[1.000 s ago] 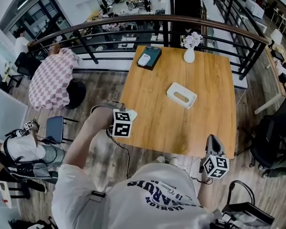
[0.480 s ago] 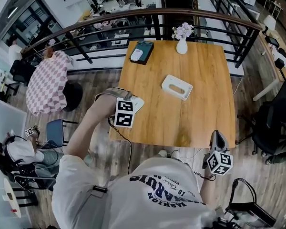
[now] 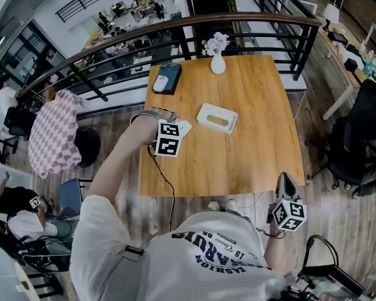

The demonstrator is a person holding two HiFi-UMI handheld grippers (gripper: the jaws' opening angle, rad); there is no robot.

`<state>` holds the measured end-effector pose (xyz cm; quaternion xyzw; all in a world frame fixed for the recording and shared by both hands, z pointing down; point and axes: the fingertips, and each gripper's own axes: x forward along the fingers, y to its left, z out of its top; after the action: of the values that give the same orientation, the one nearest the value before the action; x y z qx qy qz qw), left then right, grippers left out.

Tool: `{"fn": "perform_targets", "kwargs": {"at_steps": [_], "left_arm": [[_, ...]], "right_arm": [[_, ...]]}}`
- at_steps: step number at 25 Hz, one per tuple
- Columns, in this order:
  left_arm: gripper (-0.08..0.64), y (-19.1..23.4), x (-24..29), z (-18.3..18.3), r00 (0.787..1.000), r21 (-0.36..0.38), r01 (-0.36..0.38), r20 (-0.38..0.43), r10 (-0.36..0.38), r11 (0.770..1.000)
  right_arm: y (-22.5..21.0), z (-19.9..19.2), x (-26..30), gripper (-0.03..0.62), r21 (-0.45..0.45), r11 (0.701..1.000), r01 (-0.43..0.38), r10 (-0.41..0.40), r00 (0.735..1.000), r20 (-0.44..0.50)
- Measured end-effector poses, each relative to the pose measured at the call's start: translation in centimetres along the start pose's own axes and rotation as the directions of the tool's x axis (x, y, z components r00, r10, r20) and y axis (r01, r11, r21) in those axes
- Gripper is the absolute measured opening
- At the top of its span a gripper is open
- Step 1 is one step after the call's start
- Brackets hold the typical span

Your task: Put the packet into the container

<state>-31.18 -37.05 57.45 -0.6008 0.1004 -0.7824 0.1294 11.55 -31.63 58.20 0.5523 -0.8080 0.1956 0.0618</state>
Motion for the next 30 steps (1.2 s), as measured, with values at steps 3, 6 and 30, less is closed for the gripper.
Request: {"fn": "perform_targets", "kwargs": {"at_steps": [3,6,30], "left_arm": [[0.311,3.0,1.0,1.4,1.000,0.003,-0.009,0.013,0.009,1.000],[0.310,6.5,2.0,2.5,1.000,-0.013,-0.011,0.018,0.011,1.000],[0.305,20.5,13.7,6.2,0.992,-0.172,0.126,0.000,-0.128,0.977]], "right_arm": [[-1.6,0.0,-0.8,0.011,0.014,0.999,0.037,-0.037,0.999,0.004],[-3.2,0.1,-1.7,0.011,0.028,0.997,0.075,-0.075,0.997,0.014],[-7.9,-1.0,-6.2,0.011,0.107,0.964,0.245,-0.250,0.968,0.037]]}}
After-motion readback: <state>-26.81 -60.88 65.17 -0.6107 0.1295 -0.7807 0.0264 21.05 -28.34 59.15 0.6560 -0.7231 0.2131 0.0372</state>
